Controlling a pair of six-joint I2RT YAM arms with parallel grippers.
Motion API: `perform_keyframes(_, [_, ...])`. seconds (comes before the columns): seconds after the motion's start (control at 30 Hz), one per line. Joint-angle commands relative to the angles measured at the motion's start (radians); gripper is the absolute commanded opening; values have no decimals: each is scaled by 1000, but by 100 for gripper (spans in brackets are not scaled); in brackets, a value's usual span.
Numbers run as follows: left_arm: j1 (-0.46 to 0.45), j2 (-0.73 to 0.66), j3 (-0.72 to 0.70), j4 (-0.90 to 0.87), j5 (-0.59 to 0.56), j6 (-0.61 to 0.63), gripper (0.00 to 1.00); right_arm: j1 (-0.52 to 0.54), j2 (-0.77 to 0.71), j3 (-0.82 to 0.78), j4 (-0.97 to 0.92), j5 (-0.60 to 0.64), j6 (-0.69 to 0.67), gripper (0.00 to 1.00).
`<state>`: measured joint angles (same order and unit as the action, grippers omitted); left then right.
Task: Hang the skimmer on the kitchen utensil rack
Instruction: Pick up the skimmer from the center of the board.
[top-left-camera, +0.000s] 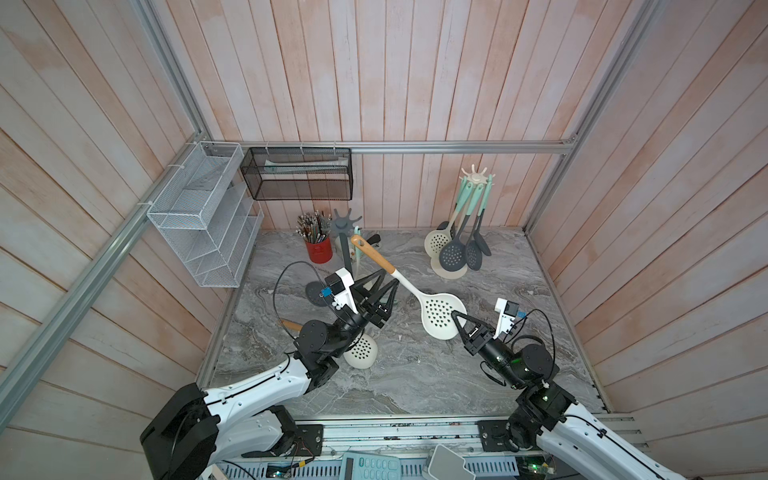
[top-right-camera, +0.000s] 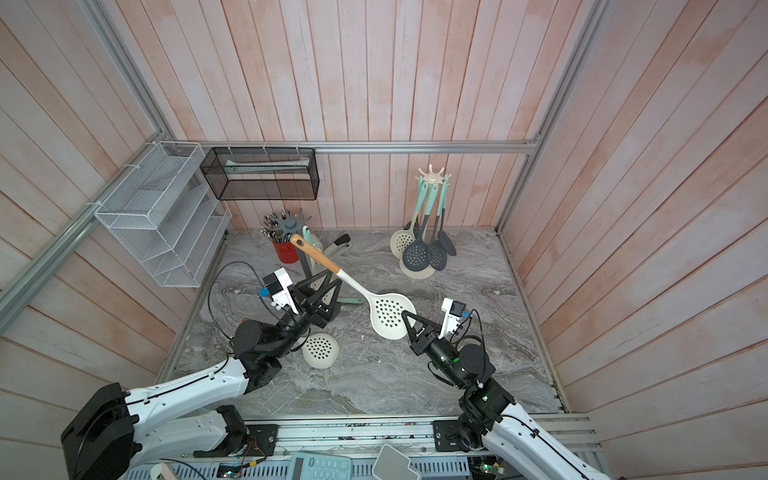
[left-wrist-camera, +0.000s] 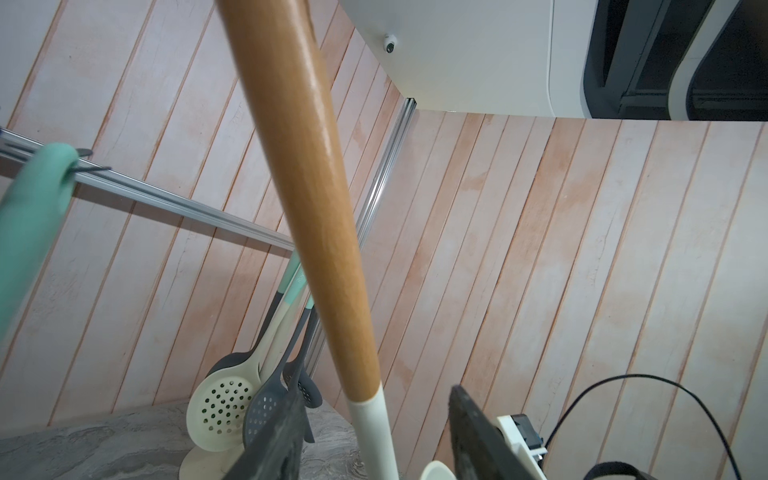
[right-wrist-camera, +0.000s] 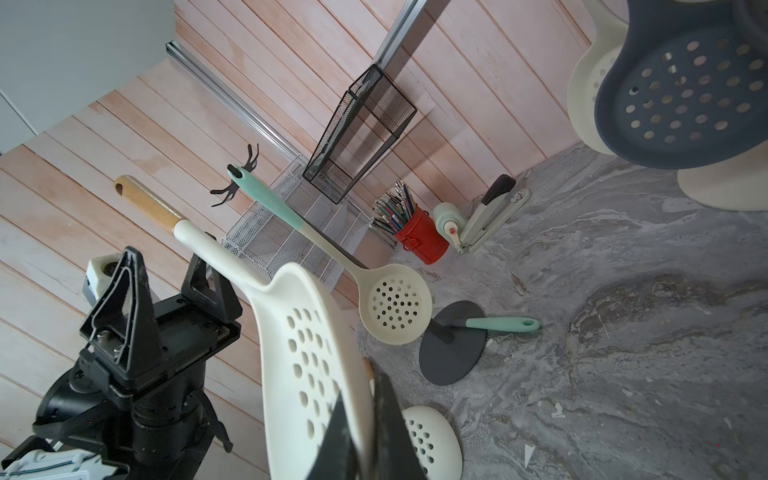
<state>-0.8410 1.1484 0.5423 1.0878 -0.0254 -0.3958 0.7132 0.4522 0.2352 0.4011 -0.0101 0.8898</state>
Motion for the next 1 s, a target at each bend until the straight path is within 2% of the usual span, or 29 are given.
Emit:
perform_keyframes(0.0, [-7,29,36,61,21,-14,53,8,-2,47,81,-5,5,0])
perform_keyframes(0.27, [-13,99,48,104,0,-39,48,9,17,52,103,1,10,0])
perform_keyframes(0.53, [-13,122,63,101,2,-51,26,12,18,48,98,1,11,0])
perform_keyframes(0.8, [-12,129,70,95,-5,-51,18,21,22,52,84,1,-4,0])
perform_keyframes(0.97, [-13,128,73,90,-15,-53,14,29,29,58,70,7,-18,6])
